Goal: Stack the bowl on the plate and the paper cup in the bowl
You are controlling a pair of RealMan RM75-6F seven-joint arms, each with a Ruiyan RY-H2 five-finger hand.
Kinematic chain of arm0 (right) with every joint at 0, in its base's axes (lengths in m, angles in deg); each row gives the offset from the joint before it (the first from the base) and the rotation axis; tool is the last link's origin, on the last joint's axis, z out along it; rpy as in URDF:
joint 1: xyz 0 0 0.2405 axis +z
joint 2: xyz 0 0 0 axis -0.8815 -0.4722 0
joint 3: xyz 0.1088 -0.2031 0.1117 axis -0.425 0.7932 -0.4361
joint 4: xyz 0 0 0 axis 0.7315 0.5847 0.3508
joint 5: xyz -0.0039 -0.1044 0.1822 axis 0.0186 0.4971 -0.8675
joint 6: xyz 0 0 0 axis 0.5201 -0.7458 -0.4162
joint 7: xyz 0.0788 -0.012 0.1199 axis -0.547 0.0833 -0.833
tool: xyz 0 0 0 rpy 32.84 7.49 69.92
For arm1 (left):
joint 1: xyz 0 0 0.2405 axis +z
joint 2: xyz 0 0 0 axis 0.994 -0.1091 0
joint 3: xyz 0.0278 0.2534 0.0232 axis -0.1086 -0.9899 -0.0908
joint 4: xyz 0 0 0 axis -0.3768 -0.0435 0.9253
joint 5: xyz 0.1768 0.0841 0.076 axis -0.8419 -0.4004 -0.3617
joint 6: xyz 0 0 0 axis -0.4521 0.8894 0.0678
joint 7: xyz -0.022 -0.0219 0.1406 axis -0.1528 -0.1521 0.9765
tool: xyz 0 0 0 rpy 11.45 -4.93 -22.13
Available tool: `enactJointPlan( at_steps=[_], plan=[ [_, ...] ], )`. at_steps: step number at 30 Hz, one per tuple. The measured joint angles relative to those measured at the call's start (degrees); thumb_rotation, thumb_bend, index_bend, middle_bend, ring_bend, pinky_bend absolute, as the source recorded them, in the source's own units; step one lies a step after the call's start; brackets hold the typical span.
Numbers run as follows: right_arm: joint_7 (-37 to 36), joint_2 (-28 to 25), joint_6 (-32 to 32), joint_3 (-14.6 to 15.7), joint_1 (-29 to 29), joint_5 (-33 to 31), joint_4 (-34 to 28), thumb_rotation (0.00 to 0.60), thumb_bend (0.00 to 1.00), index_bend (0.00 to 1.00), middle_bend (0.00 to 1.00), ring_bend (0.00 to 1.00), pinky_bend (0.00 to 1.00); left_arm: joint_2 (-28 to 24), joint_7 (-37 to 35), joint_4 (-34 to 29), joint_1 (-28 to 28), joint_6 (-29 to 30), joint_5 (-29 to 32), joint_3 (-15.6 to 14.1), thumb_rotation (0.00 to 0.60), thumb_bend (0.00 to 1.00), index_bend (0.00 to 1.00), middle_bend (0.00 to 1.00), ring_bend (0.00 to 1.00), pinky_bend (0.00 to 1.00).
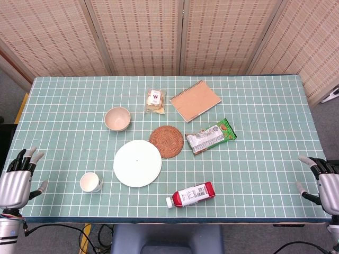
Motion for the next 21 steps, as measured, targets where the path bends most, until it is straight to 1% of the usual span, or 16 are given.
enactJointPlan(
  at_steps=[14,21],
  plan=[
    [-0.1,0.1,-0.1,-0.2,0.1,0.2,0.0,0.6,0.28,0.23,0.27,0.2,0.27,-0.2,-0.5,0.4,-0.2,-0.3,0.0,0.1,0.6,0.24,0.16,0.0,0.03,0.18],
    [0.2,-0.2,-0.1,-0.4,0.2,0.2,-0.2,0.6,0.28,0.23,0.27,0.2,0.27,-0.6,-1.0,0.8,-1.6,-1.3,-0.2,0.9,0.6,0.24,0.16,0.0,0.03,0.18]
  ],
)
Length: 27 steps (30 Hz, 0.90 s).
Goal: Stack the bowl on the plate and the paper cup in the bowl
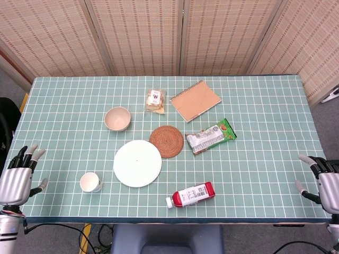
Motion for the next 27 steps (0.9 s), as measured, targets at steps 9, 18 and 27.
enactJointPlan(
  at_steps=[9,18,27],
  plan=[
    [0.3,-0.5,0.2,-0.4,0.6,0.2,-0.5,0.6,0.28,0.23,0.27,0.2,0.27,-0.5,-2.7,2.1,-5.7,-5.8,0.0,3.1,0.6,0.24,0.17,0.01,0.04,0.18],
    [1.0,-1.4,0.2,-0.7,0.8,0.2,-1.4,0.6,0.28,0.23,0.27,0.2,0.27,0.6,-5.4,6.6,-14.9,-14.5,1.0,7.3,0.6,0.24,0.2,0.14,0.18,0.2],
    [1.3,-1.9,0.5,-1.0,1.2,0.0,-1.9,0.6,0.28,0.23,0.27,0.2,0.27,4.8,-5.9,14.5,-24.8,-24.7,3.8,9.7,0.6,0.24,0.22,0.52,0.54,0.71]
  ],
)
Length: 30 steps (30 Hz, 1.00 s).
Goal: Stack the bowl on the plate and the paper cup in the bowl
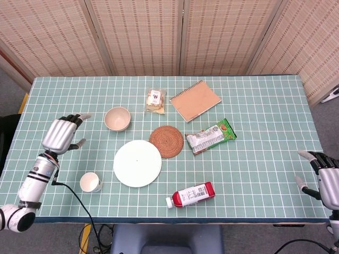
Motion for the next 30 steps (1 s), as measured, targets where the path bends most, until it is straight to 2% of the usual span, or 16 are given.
enactJointPlan(
  at_steps=[4,8,18,30],
  plan=[
    [0.2,-0.1,0.3,0.0,0.2,-0.1,-0.1,0.6,0.28,0.23,0.27,0.2,0.27,2.4,-0.3,4.3,-3.5,-4.0,0.9,0.2,0.6,0.24,0.25,0.76,0.72,0.87],
    [0.3,-0.2,0.6,-0.1,0.4,-0.2,-0.2,0.6,0.28,0.23,0.27,0.2,0.27,5.5,-0.6,9.4,-7.1,-8.0,1.7,0.0,0.6,0.24,0.3,0.89,0.83,0.97],
    [0.4,-0.7,1.2,-0.2,0.7,-0.8,-0.3,0.6,0.28,0.23,0.27,0.2,0.27,14.1,0.3,21.1,-13.9,-14.5,4.0,-1.3,0.6,0.24,0.38,1.0,0.92,1.0],
    [0.8,-1.3,1.2,0.0,0.5,-1.2,-0.9,0.6,0.28,0.23,0.27,0.2,0.27,23.7,1.8,32.9,-18.1,-17.9,7.0,-2.6,0.6,0.24,0.46,1.0,0.93,1.0]
  ],
)
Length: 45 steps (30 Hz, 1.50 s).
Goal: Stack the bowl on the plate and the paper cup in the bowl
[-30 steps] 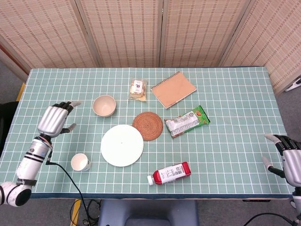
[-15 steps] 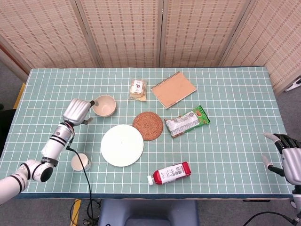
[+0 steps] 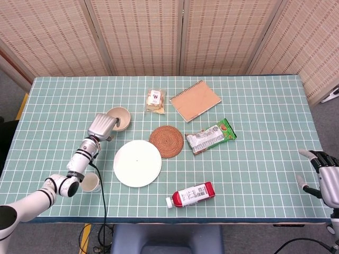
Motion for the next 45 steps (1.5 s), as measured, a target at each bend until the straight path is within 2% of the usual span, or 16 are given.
enactJointPlan(
  at_steps=[8,15,23,30,37,45],
  plan=[
    [0.0,-0.2,0.0,0.2,-0.2,-0.2,-0.1,0.6,0.28,0.23,0.27,0.2,0.27,4.3,0.1,7.2,-1.4,-1.6,2.3,0.1,0.6,0.24,0.47,1.0,0.93,1.0],
    [-0.2,-0.1,0.1,0.2,-0.3,-0.4,0.1,0.6,0.28,0.23,0.27,0.2,0.28,5.8,0.4,10.4,-2.0,-3.6,4.6,0.6,0.6,0.27,0.5,1.0,0.93,1.0],
    [-0.4,-0.1,0.1,0.2,-0.3,-0.5,0.2,0.6,0.28,0.23,0.27,0.2,0.28,6.9,0.8,11.8,-2.5,-4.2,5.1,0.5,0.6,0.36,0.54,1.0,0.93,1.0],
    [-0.7,0.0,0.2,0.3,-0.4,-0.8,0.4,0.6,0.28,0.23,0.27,0.2,0.28,7.4,0.7,12.4,-2.9,-4.6,5.5,0.6,0.6,0.37,0.58,1.0,0.93,1.0],
    [-1.0,0.1,0.3,0.2,-0.4,-0.9,0.7,0.6,0.28,0.23,0.27,0.2,0.28,7.8,0.3,12.6,-3.1,-4.4,5.2,0.5,0.6,0.45,0.62,1.0,0.93,1.0],
    [-1.4,0.2,0.5,0.2,-0.4,-1.1,0.9,0.6,0.28,0.23,0.27,0.2,0.28,7.1,-1.6,11.6,-2.7,-2.5,2.8,-0.4,0.6,0.46,0.63,1.0,0.93,1.0]
  ],
)
